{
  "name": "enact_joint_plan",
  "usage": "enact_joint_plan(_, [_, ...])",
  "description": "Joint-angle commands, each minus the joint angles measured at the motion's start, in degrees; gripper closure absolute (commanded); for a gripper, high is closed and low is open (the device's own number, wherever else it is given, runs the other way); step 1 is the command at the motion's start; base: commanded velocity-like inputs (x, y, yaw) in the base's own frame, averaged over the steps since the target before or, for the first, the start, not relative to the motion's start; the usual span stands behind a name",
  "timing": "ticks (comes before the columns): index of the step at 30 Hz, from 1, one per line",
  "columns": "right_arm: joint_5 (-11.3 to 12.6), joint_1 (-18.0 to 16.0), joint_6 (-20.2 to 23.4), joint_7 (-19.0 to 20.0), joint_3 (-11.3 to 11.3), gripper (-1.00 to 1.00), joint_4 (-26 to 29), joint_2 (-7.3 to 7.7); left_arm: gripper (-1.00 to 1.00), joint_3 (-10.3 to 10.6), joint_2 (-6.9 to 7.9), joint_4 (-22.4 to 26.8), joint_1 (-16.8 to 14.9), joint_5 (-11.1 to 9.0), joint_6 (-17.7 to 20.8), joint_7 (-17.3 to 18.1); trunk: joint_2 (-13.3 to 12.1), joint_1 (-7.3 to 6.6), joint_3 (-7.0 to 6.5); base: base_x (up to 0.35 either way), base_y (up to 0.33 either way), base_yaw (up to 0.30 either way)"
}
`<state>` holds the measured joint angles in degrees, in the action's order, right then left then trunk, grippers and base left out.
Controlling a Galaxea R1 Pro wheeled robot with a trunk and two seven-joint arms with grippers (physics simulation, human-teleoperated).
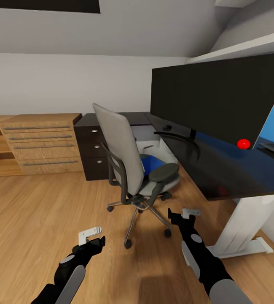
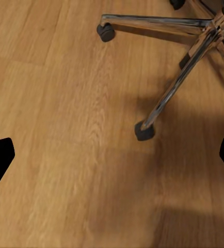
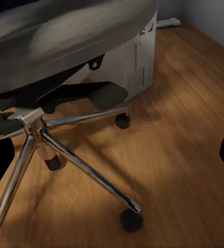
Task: In the bedroom, organize the workspace by keeping the computer under the desk, ensuring the monitor is on the desk, placing the keyboard on the desk next to the monitor, placing the mouse on the desk next to the keyboard, moving the folder from the swivel chair onto the desk next to the mouse, stacking the notebook on top of the folder with the pen on top of the notebook, and positioning the swivel chair next to the desk.
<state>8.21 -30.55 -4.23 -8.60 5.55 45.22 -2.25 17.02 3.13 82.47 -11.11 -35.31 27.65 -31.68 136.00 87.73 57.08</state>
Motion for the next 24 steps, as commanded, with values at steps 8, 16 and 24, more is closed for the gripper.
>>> enact_joint_plan(8, [0.6,-0.04,-0.3,-0.37,0.17,-1.0,0.2,0.06,-1.0,0.04,0.28,-0.05,-0.05,-0.63,0.04,-0.62,0.02,-0.01,0.05,0.063,-0.002,0.0])
enact_joint_plan(16, [0.58,-0.04,-0.3,-0.37,0.17,-1.0,0.22,0.06,-1.0,-0.9,0.46,-0.11,-0.05,-0.71,0.02,-0.6,0.02,-0.01,0.05,0.185,-0.021,0.0])
enact_joint_plan(24, [0.66,-0.04,-0.33,-0.18,0.17,-1.0,0.3,0.08,-1.0,-3.98,0.53,-0.11,-0.05,-0.91,0.12,-0.5,0.02,-0.01,0.05,0.142,-0.002,0.0])
